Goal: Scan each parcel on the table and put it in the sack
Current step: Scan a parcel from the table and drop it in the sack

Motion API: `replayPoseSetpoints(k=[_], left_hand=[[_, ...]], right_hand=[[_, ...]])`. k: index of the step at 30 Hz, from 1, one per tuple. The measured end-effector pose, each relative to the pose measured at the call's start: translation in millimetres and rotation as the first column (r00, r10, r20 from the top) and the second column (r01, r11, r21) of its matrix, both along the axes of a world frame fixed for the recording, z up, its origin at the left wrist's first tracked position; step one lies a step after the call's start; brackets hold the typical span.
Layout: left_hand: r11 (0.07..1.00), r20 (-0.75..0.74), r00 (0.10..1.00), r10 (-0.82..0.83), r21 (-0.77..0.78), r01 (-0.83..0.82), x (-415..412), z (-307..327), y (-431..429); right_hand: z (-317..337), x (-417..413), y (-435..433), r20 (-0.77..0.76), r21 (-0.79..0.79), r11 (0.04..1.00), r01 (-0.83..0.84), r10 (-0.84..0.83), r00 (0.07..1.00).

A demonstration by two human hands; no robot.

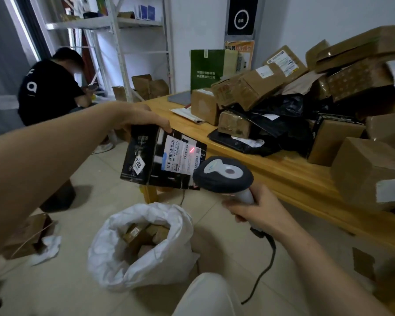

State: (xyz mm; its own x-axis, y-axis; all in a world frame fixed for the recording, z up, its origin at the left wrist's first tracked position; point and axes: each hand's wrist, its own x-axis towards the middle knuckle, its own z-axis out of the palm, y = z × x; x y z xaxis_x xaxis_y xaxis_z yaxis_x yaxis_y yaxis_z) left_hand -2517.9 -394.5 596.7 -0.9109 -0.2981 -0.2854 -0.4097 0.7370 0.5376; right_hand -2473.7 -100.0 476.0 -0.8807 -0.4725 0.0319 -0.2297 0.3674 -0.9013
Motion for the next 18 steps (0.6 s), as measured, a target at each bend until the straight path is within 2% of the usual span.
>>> replayPoseSetpoints(k=[5, 8, 18], left_hand=[[0.997, 0.126, 0.990, -0.065, -0.040, 0.071, -3, 1, -6], [0.997, 0.172, 0.982, -0.078, -0.014, 0.082, -7, -5, -8], [0.998, 0.196, 0.978, -0.066, 0.012, 0.065, -9, -19, -10]], right_hand=[[-5, 5, -5, -0.197, 0.089, 0.996, -0.008, 0.025, 0.980], [-4, 9, -9, -0.275, 0.211, 0.977, -0.002, 0.062, 0.960], [-3, 7, -10, -0.332, 0.279, 0.960, 0.022, 0.075, 0.940]])
